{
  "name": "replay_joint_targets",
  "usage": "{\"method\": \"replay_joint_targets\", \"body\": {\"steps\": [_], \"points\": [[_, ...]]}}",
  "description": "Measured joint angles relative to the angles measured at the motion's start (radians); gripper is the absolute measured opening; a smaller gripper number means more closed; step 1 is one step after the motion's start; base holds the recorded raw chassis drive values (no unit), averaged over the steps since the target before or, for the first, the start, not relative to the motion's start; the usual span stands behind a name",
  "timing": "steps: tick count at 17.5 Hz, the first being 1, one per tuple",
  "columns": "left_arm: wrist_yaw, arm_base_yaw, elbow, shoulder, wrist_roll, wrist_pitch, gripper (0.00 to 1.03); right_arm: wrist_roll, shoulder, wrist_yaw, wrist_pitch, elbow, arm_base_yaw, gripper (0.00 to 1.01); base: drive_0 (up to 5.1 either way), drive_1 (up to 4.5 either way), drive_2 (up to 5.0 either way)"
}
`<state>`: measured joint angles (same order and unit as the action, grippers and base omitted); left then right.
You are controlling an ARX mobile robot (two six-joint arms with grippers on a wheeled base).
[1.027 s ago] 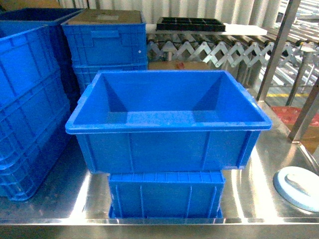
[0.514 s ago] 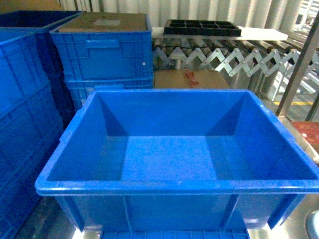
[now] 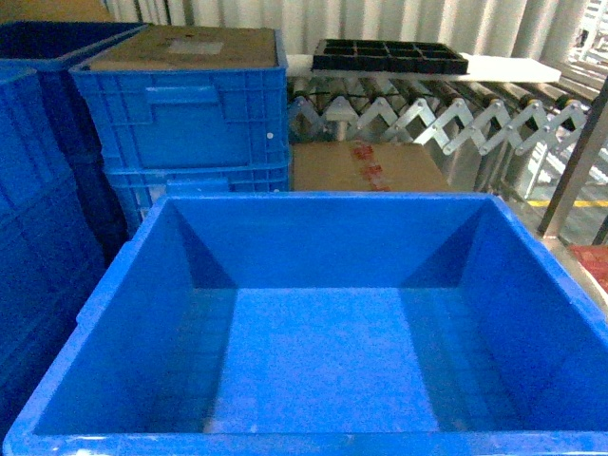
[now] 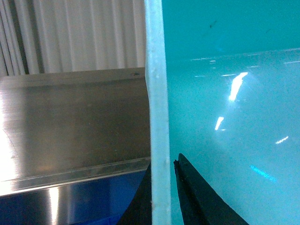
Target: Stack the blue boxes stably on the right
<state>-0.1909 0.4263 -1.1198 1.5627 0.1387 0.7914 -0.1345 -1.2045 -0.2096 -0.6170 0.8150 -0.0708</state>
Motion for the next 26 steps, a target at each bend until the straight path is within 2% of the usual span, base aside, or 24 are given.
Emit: {"method": "replay_joint_targets", "body": {"steps": [7, 9, 12, 17, 22, 26], "points": [[-0.068, 0.0, 0.074, -0.007, -0.013, -0.113, 0.08, -0.006, 0.02, -0.029, 0.171, -0.069, 0.008, 0.07, -0.1, 0.52, -0.6], [-0.094, -0.001, 0.093, -0.006, -0.027, -0.179, 0.08, -0.005, 0.02, -0.03, 0.245, -0.092, 0.026, 0.07, 0.0, 0.0, 0.0], [-0.104, -0.021, 0.136, 0.019, -0.066, -0.247, 0.08, -0.008, -0.028, -0.027, 0.283, -0.13, 0.057, 0.07, 0.0, 0.0, 0.0], [-0.088, -0.078, 0.143, 0.153, -0.109, -0.267, 0.08, 0.004, -0.189, 0.016, 0.216, -0.16, 0.111, 0.07, 0.0, 0.0, 0.0], [-0.034, -0.122, 0.007, 0.336, -0.131, -0.346, 0.08, 0.013, -0.433, 0.019, 0.169, -0.072, 0.112, 0.07, 0.0, 0.0, 0.0], [-0.047, -0.131, -0.055, 0.444, -0.13, -0.37, 0.08, 0.011, -0.546, 0.021, 0.169, -0.038, 0.116, 0.07, 0.0, 0.0, 0.0]]}}
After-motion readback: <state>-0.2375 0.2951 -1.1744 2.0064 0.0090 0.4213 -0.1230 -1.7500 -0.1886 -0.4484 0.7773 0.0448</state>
